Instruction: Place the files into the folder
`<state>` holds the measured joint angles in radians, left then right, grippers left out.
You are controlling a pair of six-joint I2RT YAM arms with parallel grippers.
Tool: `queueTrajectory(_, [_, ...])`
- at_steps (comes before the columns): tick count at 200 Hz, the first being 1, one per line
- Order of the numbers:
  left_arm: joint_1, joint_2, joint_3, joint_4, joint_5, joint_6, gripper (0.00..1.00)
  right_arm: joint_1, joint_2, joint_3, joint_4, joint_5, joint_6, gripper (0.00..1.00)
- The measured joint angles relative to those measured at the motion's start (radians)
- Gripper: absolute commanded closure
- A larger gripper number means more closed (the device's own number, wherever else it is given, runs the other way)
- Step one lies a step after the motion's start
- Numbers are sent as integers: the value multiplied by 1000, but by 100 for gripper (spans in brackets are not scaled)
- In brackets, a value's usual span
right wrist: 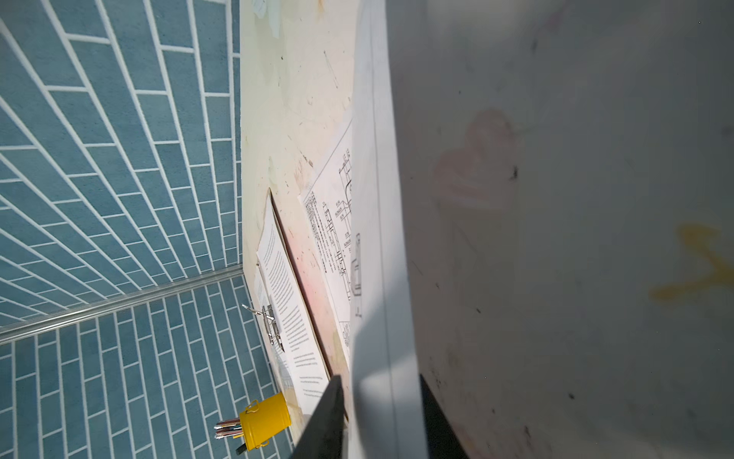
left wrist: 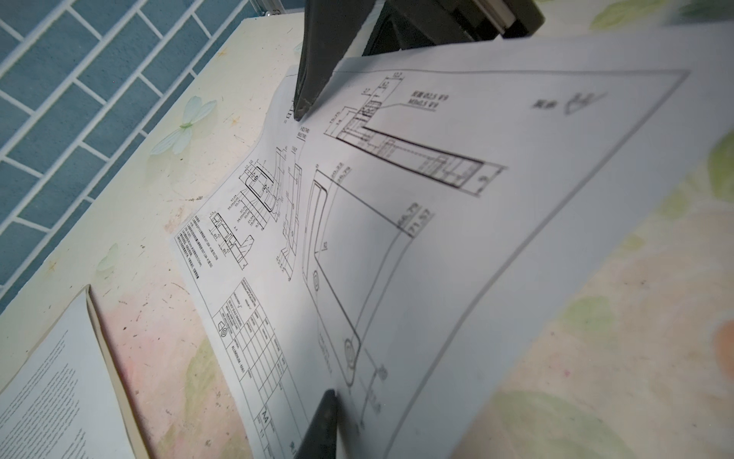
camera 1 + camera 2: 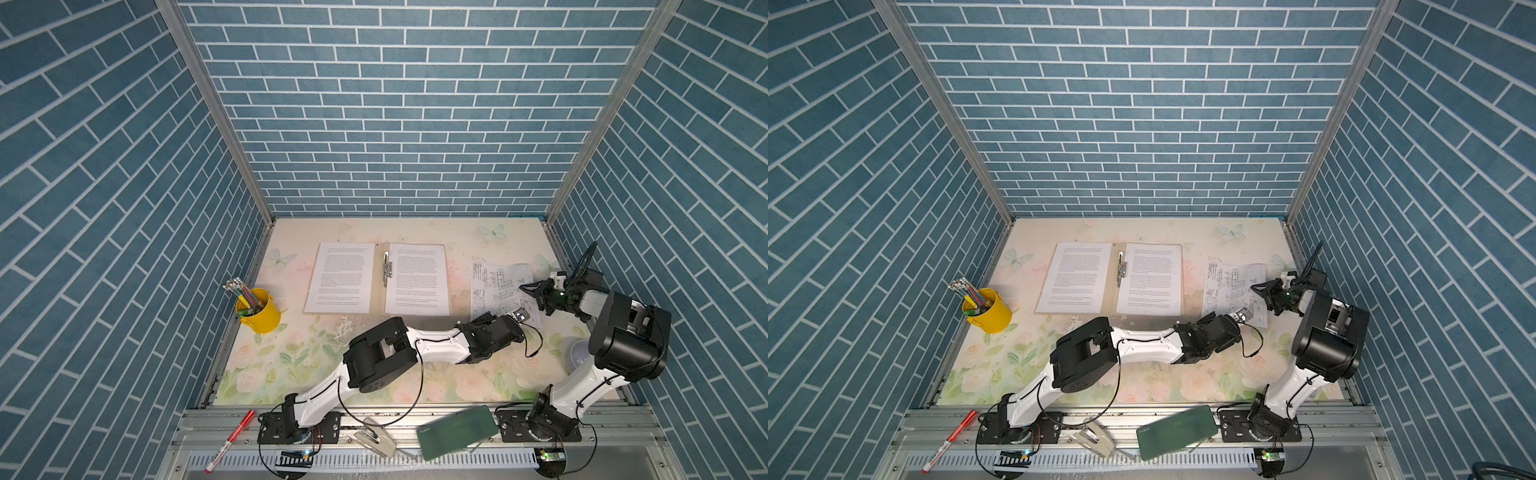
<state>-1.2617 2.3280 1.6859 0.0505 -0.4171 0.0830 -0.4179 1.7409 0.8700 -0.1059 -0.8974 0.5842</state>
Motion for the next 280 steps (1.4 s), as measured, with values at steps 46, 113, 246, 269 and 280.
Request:
queueTrajectory(46, [0, 0, 0, 1, 4, 0, 75, 0, 2, 0, 10, -13, 12, 95])
queueTrajectory(113, [-3, -2, -4, 16, 7, 2, 42, 0, 2, 0, 9, -19, 14, 100])
queueTrajectory(246, [108, -521, -322, 12, 11, -85, 0, 116, -111, 179, -210, 130, 22, 100])
queueTrajectory(269, [224, -597, -389, -33, 22, -159, 0, 237, -134, 264, -250, 202, 51, 100])
queueTrajectory(280, [286, -623, -412, -69, 29, -198, 0, 291, -140, 300, -262, 233, 75, 100])
